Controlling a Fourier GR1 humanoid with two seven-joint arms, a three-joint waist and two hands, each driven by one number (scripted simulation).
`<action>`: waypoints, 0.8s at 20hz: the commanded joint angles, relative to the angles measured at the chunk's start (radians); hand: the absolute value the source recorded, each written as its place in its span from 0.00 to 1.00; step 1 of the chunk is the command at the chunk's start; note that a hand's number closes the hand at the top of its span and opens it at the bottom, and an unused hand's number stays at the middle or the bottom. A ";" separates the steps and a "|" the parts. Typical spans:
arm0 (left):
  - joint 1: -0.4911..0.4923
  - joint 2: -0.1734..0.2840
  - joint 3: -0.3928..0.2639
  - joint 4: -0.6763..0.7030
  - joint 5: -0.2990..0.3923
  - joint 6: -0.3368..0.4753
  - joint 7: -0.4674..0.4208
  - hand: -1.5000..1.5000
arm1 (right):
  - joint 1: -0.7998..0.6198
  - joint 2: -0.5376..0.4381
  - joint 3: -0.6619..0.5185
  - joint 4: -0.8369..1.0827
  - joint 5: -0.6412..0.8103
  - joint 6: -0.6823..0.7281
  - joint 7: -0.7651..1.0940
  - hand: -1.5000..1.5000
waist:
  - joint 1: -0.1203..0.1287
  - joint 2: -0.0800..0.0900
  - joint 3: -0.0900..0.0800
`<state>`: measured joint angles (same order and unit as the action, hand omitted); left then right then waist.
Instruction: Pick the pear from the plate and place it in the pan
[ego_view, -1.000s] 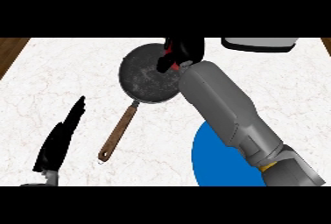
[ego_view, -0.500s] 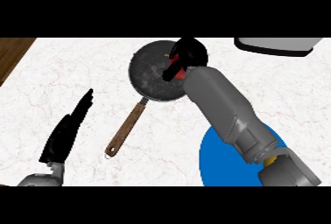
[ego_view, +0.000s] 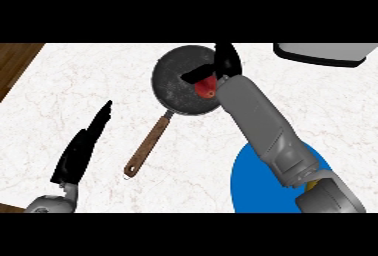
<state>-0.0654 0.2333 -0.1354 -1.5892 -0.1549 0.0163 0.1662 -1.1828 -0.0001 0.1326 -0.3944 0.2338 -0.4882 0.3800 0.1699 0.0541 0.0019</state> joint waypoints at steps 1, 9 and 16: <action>-0.005 -0.015 -0.012 0.004 -0.010 0.009 0.011 0.50 | -0.026 0.000 -0.042 -0.014 -0.045 -0.157 -0.087 0.00 | -0.006 -0.005 0.000; 0.044 -0.014 0.015 0.014 -0.013 0.032 -0.018 0.50 | -0.018 0.000 -0.180 0.022 -0.121 -0.413 -0.206 0.00 | -0.065 -0.018 -0.001; 0.086 0.050 0.110 -0.019 0.048 -0.008 0.005 0.50 | 0.095 -0.064 -0.263 -0.014 -0.180 -0.340 -0.407 0.00 | -0.135 -0.042 -0.001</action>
<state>0.0114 0.2516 -0.0771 -1.6046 -0.1476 0.0372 0.1599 -1.1292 -0.0193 -0.0950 -0.3937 0.0772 -0.8670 0.0541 0.0699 0.0231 0.0011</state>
